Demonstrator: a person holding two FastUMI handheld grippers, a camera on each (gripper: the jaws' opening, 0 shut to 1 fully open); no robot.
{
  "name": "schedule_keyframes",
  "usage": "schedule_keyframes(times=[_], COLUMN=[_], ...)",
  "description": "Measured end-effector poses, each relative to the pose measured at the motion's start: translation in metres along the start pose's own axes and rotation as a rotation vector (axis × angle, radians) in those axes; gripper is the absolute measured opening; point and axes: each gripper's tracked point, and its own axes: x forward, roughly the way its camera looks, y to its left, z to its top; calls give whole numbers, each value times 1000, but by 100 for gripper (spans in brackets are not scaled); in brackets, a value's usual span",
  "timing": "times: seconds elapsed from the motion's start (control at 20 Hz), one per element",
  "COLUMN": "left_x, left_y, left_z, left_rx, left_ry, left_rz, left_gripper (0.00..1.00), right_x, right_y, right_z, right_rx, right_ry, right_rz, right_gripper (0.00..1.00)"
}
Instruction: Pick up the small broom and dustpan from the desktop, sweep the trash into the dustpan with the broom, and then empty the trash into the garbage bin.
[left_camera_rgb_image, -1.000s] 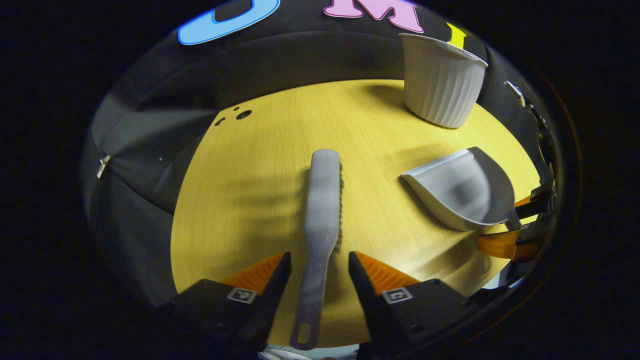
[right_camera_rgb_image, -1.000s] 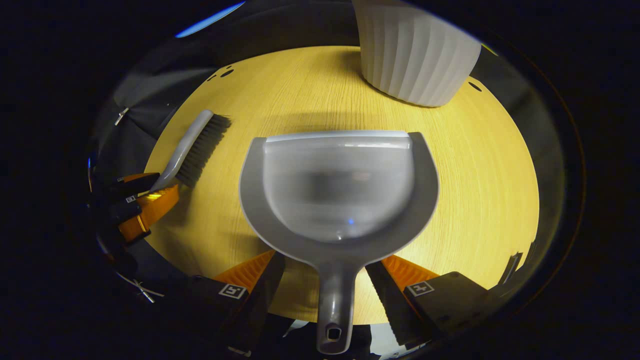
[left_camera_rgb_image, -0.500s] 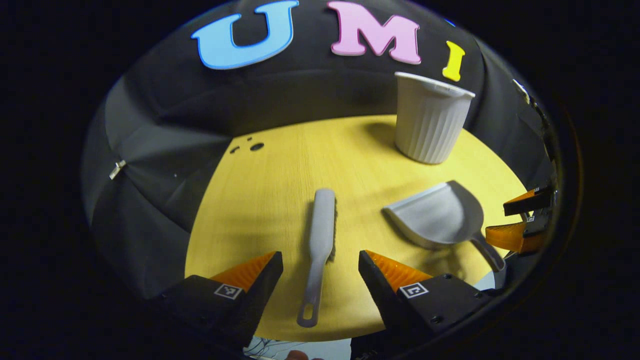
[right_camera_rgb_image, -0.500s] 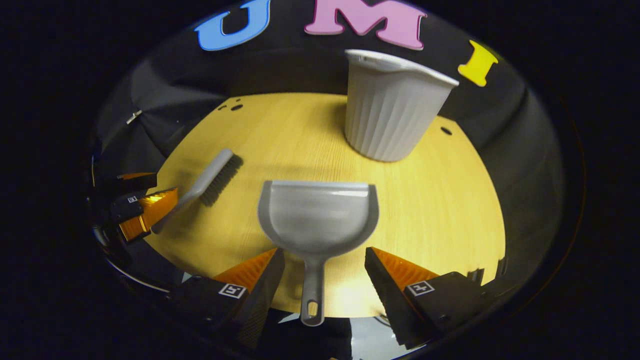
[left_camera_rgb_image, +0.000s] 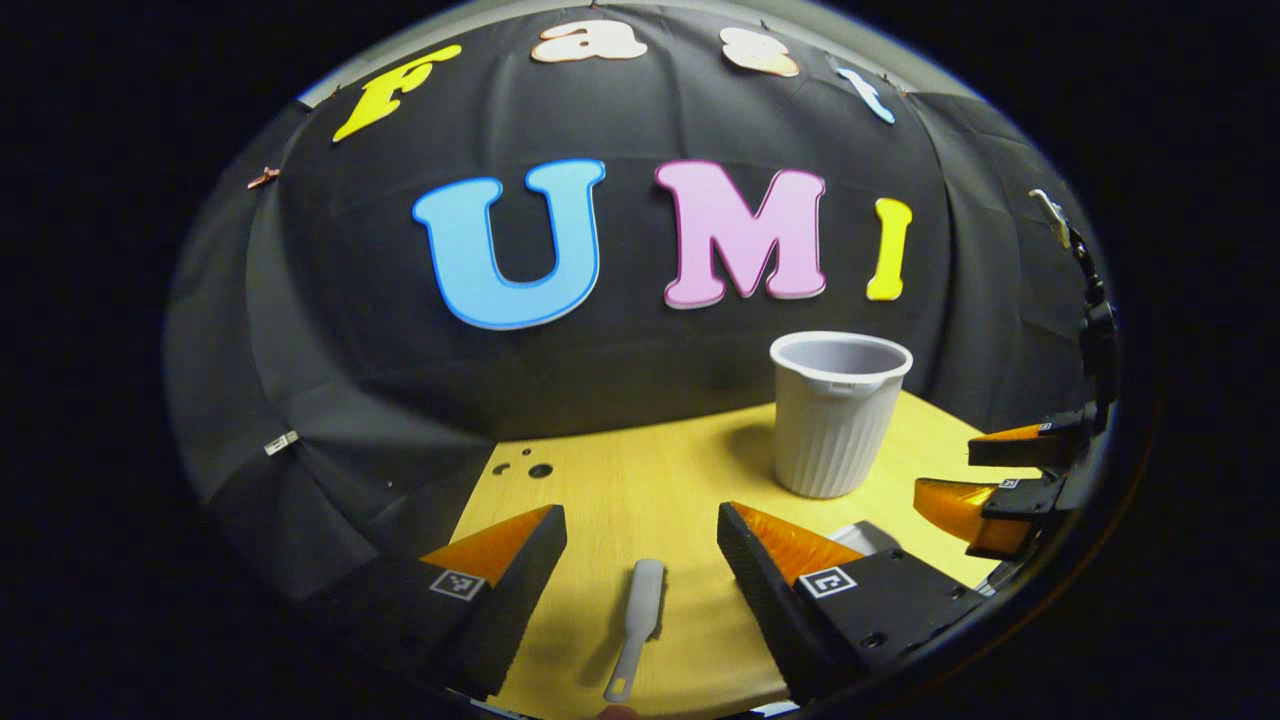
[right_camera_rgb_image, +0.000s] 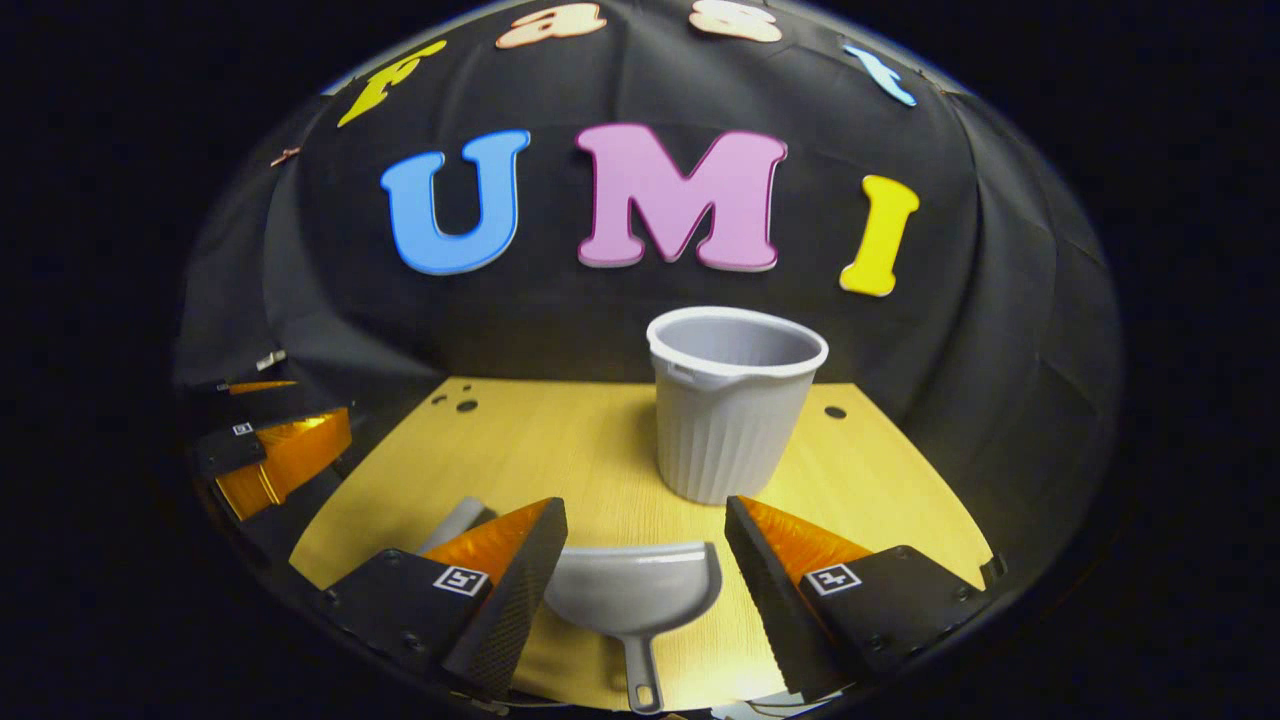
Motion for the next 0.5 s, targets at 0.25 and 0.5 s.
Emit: schedule_keyframes(times=[0.25, 0.5], left_x=[-11, -17], left_y=[-14, -27], left_z=[19, 22], left_rx=[24, 12], left_ry=[-93, -109], left_rz=[-30, -58], left_gripper=[98, 98], right_x=[-14, -17], right_y=[10, 16], right_z=[33, 38], right_rx=[32, 15], right_ry=[-153, -181], right_rz=[29, 54], right_gripper=[98, 98])
